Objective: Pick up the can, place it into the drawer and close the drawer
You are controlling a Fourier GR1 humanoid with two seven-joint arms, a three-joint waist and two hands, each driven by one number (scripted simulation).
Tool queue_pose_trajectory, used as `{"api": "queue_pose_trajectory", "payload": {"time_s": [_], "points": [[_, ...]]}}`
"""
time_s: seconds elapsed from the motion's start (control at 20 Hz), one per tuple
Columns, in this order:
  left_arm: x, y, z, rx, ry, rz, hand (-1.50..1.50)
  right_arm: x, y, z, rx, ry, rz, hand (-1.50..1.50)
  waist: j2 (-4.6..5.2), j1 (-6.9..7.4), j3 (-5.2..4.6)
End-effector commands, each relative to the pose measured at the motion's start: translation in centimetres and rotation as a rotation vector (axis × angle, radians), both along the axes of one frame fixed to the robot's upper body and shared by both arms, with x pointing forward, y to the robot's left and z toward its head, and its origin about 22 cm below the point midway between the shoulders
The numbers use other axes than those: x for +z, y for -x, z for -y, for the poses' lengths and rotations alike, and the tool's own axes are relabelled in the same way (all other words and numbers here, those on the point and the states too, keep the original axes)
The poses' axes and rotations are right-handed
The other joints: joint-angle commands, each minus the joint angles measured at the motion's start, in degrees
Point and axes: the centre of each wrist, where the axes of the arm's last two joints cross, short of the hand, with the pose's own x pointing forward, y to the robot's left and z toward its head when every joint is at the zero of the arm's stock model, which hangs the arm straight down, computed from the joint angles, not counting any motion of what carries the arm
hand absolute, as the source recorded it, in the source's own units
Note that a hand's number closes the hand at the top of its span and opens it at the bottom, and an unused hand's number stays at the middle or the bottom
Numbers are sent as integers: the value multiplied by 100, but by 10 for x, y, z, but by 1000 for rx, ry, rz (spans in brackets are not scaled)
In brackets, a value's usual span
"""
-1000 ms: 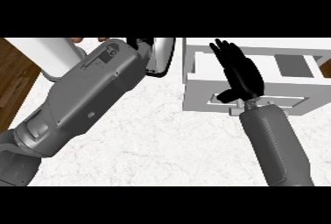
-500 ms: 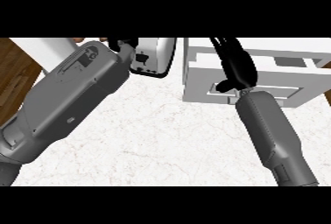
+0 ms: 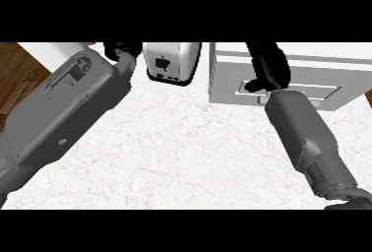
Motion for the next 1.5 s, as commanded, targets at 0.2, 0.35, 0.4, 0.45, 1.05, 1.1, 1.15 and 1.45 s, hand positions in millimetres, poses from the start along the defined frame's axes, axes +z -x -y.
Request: {"api": "queue_pose_trajectory", "payload": {"time_s": [0.2, 0.35, 0.4, 0.45, 1.05, 1.1, 1.15, 1.45], "points": [[17, 7, 10, -20, -17, 24, -150, 19, -17, 6, -43, -19, 64, -150, 133, 94, 66], [6, 8, -15, -16, -10, 1, -150, 36, -25, 5, -66, -12, 78, -150, 124, 133, 56], [9, 15, 0, -32, -12, 20, -150, 44, -27, 8, -58, -8, 75, -150, 109, 160, 59], [7, 15, -10, -18, -19, 12, -150, 52, -30, 11, -91, 4, 76, -150, 117, 233, 56], [25, 21, -14, -54, 2, 17, -150, 70, -37, -11, 57, -189, -23, -150, 172, 308, 75], [12, 24, -9, -56, -8, -1, -150, 74, -39, -13, 75, -276, -40, -150, 162, 295, 79], [13, 24, -12, -47, 0, 3, -150, 76, -39, -15, 71, -359, -49, -150, 150, 275, 81], [20, 23, -16, -45, -10, 3, -150, 89, -43, -13, 134, -670, -97, -150, 143, 168, 82]]}}
